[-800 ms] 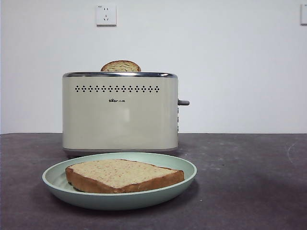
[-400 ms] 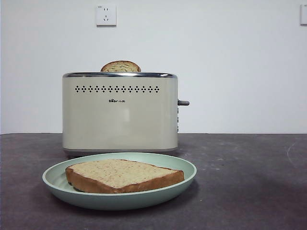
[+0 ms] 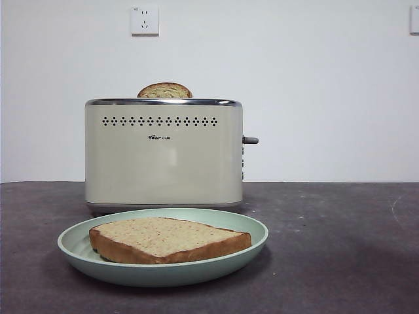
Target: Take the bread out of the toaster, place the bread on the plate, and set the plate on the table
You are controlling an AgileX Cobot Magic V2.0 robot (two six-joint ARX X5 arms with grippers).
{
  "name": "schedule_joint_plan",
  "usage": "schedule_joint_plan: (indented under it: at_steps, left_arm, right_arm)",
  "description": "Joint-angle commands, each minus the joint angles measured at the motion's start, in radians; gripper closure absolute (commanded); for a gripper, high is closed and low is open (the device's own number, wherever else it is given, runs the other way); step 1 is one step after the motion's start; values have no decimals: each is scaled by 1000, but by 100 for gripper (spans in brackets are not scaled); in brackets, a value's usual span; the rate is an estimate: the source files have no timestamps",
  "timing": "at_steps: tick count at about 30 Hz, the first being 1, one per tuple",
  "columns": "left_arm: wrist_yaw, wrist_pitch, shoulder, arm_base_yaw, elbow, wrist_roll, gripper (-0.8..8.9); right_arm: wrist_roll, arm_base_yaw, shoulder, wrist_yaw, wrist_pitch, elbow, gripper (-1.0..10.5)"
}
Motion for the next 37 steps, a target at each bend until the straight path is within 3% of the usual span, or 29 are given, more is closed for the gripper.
schedule_joint_plan:
  at_steps: [1, 5, 37]
  left_arm:
    - [1, 6, -2, 2, -13, -6, 817]
    - [1, 6, -2, 2, -13, -6, 817]
    - [1, 6, -2, 2, -13, -6, 817]
  right_arm:
    - [-8, -23, -2, 2, -10, -10, 946]
    - [-8, -63, -2, 3, -10, -10, 946]
    - [-8, -61, -2, 2, -10, -10, 946]
